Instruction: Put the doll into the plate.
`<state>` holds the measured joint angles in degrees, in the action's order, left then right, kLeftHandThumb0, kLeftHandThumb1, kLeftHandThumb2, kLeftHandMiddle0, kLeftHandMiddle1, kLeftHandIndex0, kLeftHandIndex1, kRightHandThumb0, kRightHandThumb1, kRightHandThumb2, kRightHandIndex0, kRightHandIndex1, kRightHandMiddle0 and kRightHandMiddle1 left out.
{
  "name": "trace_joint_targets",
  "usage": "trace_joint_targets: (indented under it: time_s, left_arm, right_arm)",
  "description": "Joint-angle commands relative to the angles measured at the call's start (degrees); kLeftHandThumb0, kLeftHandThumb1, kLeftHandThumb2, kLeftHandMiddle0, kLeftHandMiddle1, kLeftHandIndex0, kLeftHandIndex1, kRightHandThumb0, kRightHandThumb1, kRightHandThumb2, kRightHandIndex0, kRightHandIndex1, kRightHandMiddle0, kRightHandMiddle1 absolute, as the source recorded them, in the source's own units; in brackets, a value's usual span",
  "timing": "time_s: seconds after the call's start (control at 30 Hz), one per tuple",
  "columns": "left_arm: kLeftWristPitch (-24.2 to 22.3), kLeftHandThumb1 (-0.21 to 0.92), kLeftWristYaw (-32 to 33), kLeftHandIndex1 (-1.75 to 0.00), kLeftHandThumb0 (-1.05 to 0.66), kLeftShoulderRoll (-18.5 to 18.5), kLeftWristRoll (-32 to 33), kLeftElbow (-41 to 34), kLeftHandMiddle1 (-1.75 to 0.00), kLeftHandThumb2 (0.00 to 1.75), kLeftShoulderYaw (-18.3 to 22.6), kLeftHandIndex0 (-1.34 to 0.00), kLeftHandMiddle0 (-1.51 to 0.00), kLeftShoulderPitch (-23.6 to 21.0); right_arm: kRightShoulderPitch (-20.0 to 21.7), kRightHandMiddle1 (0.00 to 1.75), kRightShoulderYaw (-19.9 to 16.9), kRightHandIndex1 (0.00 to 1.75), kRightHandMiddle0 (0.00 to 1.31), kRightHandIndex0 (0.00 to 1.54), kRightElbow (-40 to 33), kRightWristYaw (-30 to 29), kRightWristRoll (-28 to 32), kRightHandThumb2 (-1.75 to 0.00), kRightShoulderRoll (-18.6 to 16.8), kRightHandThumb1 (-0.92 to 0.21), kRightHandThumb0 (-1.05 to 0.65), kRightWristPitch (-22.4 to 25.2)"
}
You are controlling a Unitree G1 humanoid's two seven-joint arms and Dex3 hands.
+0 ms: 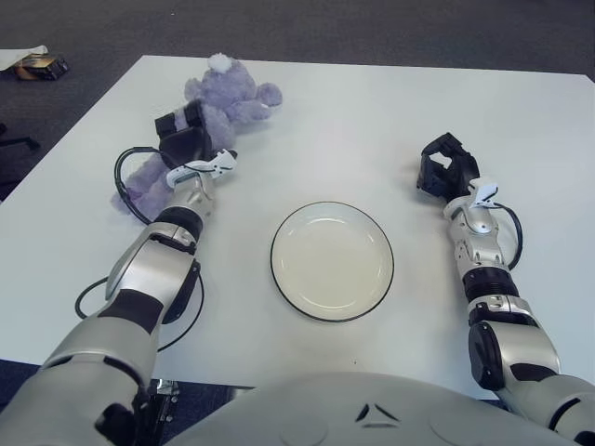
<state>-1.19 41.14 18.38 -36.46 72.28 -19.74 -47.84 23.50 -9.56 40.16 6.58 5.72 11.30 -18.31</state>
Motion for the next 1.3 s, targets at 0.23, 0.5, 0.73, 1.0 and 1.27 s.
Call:
trace_joint_targets:
  time_s: [0.23,0.5,0.73,1.0,1.27]
  left_arm:
    - [1.4,0.32,3.4,-1.73,0.01,0.4,-0.9,2.8,-1.56,1.19,-2.2,-0.34,-0.55,1.3]
    - [3.1,0.05,0.5,-1.75,0.00,1.1,-1.4,3.8,-1.32,1.48,-4.0,-0.73,-0.87,1.0]
    - [3.7,-0.06,-2.3,-1.75,0.01,1.7,-1.4,4.2,-1.24,1.57,-5.1,-0.82,-0.97,0.9]
    - [5.3,-0.11,-5.3,-1.75,0.00,2.5,-1.7,4.2,-1.30,1.64,-6.2,-0.80,-1.03,0.8]
    - [7.8,-0.06,-7.4,-1.75,0.00,3.1,-0.9,3.9,-1.43,1.63,-6.0,-0.70,-0.98,1.0]
  right_arm:
    - [-4.6,1.75,0.9,1.75,0.45,0.97,2.6,-0.2,-0.4,-1.05,-2.3,-0.53,-0.42,3.1]
    - [-4.8,1.75,1.0,1.75,0.46,0.98,2.2,-0.7,-0.6,-1.07,-2.5,-0.52,-0.42,3.0]
    - [-5.0,1.75,1.1,1.75,0.46,0.98,1.7,-1.1,-0.9,-1.07,-2.6,-0.51,-0.42,3.3]
    - [-5.0,1.75,1.0,1.75,0.45,0.98,1.5,-1.0,-0.6,-1.06,-2.8,-0.52,-0.42,3.5]
    - [-5.0,1.75,0.9,1.75,0.45,0.97,1.4,-0.8,-0.3,-1.06,-2.9,-0.52,-0.42,3.3]
